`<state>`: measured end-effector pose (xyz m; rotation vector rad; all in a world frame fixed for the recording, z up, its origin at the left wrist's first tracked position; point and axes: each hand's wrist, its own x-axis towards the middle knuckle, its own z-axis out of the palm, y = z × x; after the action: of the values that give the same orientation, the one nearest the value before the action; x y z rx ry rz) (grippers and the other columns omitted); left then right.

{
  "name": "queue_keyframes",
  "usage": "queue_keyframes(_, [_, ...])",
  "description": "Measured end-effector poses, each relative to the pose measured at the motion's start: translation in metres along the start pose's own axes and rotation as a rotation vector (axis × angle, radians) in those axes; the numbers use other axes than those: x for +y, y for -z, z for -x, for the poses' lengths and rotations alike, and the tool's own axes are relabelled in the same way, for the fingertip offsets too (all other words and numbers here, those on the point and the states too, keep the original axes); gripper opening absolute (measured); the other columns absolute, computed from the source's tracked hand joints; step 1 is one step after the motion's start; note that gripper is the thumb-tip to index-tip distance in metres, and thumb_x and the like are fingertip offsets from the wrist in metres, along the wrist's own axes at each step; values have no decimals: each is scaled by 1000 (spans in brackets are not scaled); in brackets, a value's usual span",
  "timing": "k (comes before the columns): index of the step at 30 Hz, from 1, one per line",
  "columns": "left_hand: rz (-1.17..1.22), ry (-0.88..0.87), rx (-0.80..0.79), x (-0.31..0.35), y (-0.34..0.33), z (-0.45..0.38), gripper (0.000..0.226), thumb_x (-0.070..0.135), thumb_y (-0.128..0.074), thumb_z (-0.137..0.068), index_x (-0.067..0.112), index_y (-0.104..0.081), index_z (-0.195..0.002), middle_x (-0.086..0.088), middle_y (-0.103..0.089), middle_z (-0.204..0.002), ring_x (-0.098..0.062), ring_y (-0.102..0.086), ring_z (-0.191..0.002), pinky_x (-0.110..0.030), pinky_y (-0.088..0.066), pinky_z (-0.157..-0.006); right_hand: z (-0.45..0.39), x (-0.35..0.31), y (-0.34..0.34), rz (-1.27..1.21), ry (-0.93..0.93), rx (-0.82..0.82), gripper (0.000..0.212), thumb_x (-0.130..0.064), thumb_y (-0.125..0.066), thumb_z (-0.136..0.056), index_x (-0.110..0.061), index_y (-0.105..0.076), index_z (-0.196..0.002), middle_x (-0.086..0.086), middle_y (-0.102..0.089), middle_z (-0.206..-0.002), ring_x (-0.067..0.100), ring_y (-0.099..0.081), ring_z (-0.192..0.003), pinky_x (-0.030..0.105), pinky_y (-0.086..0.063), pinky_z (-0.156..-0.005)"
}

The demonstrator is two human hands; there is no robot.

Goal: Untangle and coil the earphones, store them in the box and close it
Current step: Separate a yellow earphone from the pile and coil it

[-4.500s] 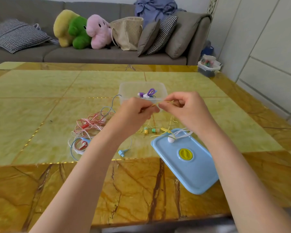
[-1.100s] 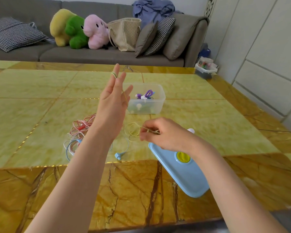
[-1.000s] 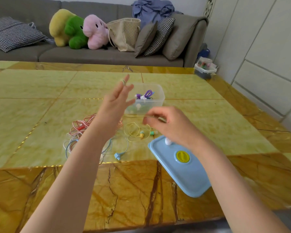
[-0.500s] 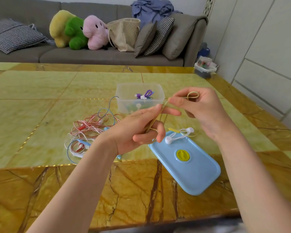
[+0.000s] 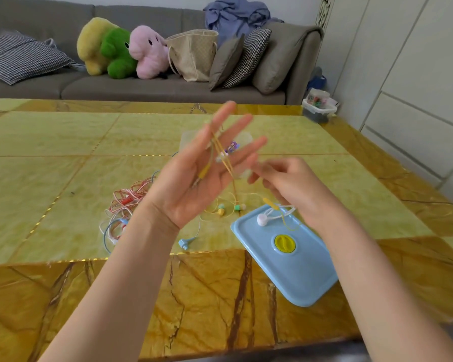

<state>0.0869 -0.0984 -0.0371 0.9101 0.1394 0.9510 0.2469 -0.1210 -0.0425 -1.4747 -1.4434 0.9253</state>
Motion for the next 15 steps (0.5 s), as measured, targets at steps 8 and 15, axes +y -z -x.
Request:
queue_keyframes(8, [-492, -92, 398, 9, 24, 2, 40, 25, -30, -102, 32, -34, -142, 9, -38, -146, -16, -48, -127, -27, -37, -106, 11, -10, -16, 273, 181, -355, 18, -23, -61, -89, -14, -74, -78, 2, -34, -54, 16, -28, -55, 24, -24, -51])
queue_keyframes(15, [-581, 489, 160, -9, 10, 9, 32, 30, -37, -98, 28, -54, -125, 3, -63, -124, -19, -70, -89, -27, -53, -89, 11, -25, 0, 31, 382, -123, 15, -7, -61, -88, -2, -72, -78, 10, -69, -67, -1, -54, -51, 7, -37, -49])
